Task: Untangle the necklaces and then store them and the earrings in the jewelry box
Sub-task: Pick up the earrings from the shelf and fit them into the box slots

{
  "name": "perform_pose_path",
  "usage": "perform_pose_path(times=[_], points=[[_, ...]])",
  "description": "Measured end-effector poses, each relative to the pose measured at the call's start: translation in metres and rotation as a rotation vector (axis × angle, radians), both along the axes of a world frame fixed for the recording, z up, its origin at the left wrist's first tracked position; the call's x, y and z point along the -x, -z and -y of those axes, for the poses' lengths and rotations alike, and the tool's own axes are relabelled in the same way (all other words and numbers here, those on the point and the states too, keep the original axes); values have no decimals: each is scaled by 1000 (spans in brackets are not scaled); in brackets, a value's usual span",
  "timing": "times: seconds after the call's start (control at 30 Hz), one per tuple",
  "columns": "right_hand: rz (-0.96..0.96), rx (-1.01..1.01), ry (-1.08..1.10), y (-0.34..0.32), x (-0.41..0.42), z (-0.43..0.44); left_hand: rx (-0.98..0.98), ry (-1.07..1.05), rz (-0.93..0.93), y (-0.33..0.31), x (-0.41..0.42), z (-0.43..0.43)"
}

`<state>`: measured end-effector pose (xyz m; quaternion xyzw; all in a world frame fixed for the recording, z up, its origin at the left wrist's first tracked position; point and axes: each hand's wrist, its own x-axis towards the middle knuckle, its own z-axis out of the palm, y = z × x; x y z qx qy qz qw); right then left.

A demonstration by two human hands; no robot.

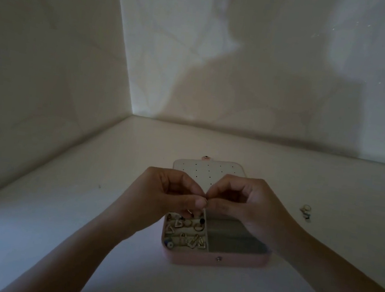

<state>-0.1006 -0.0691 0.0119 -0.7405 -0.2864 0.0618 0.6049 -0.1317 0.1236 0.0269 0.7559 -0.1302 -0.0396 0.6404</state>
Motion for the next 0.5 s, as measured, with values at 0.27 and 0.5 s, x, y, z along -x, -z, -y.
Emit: perform_pose_path(times=[0.27,0.5], points=[[105,49,49,11,-3,-2,-97,-12,5,1,0,-1],[238,196,60,10,-1,-1,-243,-13,-20,-3,-2,-10]])
